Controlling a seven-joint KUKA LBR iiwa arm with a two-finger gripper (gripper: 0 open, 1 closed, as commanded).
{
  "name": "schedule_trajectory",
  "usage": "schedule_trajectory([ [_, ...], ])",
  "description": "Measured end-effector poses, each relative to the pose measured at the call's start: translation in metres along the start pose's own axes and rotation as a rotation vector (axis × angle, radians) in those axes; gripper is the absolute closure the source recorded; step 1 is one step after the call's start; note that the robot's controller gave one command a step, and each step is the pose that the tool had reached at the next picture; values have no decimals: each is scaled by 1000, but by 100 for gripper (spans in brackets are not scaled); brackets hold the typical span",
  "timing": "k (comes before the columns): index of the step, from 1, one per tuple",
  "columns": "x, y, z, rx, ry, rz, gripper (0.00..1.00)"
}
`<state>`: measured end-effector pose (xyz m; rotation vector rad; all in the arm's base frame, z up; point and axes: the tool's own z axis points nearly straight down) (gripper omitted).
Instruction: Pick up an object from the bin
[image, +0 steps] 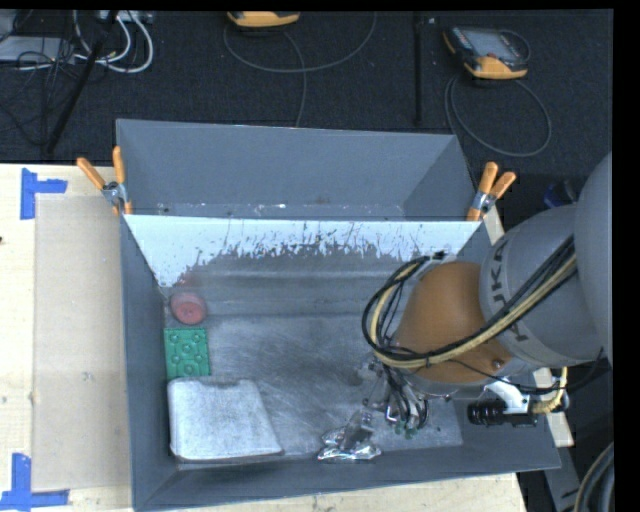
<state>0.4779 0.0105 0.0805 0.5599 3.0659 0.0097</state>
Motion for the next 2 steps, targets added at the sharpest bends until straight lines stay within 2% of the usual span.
schedule_trajectory([
  [1, 3, 16, 5, 5, -1, -29, 0],
  [2, 11, 17, 7, 8, 29, -30, 100],
])
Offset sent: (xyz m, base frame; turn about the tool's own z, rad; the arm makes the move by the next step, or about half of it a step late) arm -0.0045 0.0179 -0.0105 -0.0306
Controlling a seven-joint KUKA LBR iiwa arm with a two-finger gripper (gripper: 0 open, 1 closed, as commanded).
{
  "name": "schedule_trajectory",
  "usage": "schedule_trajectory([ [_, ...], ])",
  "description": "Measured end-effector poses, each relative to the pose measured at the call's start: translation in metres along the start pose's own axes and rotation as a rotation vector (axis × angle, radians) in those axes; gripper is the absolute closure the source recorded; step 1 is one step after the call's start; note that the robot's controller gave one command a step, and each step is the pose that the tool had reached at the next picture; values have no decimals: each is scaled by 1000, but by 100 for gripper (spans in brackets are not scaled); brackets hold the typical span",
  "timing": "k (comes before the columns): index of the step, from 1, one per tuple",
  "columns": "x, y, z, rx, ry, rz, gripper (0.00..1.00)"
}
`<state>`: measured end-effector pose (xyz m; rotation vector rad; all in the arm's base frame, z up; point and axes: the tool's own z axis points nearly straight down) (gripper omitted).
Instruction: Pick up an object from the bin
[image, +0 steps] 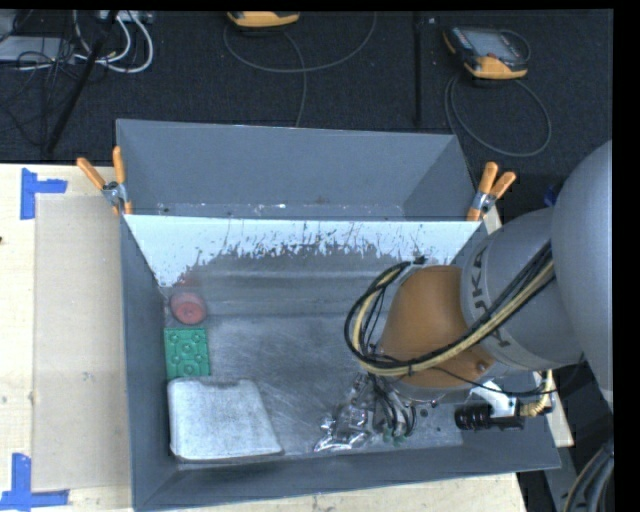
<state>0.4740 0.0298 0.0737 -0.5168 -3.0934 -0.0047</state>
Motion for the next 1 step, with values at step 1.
schedule_trajectory([
  [1, -3, -4, -108, 0, -12, 7, 100],
])
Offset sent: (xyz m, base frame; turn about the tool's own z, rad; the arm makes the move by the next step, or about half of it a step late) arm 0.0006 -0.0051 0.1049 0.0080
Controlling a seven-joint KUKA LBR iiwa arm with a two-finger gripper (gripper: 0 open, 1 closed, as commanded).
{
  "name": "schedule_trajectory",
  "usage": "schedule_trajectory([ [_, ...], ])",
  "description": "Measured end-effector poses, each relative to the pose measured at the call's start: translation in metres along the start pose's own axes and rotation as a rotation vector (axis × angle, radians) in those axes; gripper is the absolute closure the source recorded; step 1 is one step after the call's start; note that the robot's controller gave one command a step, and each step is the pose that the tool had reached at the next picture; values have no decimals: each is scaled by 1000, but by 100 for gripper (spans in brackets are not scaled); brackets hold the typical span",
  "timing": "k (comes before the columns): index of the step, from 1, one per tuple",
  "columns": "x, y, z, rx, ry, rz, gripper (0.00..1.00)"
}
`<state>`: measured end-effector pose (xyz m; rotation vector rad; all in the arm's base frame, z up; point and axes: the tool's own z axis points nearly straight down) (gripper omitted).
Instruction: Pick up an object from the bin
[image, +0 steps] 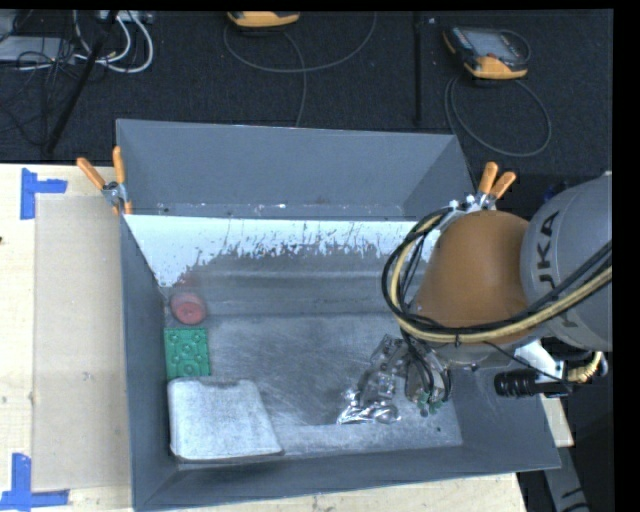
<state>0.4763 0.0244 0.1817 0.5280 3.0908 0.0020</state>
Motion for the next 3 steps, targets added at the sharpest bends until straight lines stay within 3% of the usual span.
schedule_trajectory([
  [1, -5, 12, -42, 0, 3, -1, 100],
  [2, 1, 17, -9, 4, 11, -52, 100],
  [3, 6, 17, -56, 1, 3, -17, 100],
])
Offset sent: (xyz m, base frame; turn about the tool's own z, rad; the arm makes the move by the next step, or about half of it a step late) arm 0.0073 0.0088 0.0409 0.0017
